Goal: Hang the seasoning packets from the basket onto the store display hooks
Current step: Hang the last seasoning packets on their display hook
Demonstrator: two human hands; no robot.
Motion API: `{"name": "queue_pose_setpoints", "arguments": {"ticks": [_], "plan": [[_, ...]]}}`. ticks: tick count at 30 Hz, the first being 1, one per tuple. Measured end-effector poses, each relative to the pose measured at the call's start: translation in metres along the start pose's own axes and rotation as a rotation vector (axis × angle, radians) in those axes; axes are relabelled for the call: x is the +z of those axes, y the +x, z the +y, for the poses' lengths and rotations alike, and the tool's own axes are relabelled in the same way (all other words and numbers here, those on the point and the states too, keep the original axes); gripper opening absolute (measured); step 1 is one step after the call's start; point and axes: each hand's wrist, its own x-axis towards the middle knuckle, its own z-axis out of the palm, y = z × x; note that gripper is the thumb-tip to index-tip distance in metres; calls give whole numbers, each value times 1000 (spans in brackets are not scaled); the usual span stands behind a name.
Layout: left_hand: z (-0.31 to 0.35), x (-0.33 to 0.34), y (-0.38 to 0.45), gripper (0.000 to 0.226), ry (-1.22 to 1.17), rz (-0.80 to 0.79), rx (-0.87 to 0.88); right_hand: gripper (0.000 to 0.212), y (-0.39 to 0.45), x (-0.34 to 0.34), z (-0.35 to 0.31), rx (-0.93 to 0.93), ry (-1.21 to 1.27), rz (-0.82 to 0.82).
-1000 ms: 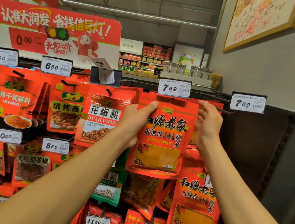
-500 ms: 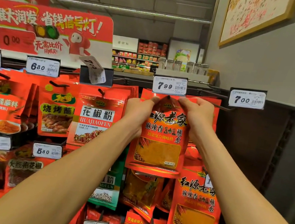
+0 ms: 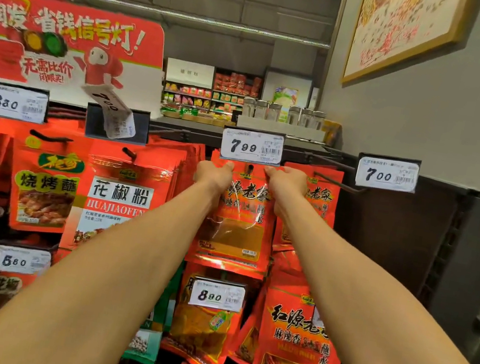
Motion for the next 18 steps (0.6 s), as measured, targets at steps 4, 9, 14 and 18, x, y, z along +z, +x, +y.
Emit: {"name": "queue_pose_setpoints", "arguments": {"ticks": [4, 9, 14, 18], "plan": [[-3, -4, -3, 51, 27, -52, 16, 29, 10, -7, 3, 15, 38, -24], [-13, -42, -31, 14, 58, -103, 116, 16, -17, -48, 18, 5, 14, 31], [-14, -82, -83, 14, 132, -212, 270, 19, -90, -86, 24, -121, 8, 67], [-35, -137, -127, 11, 32, -356, 219, 14, -167, -104, 34, -115, 40, -39]]}}
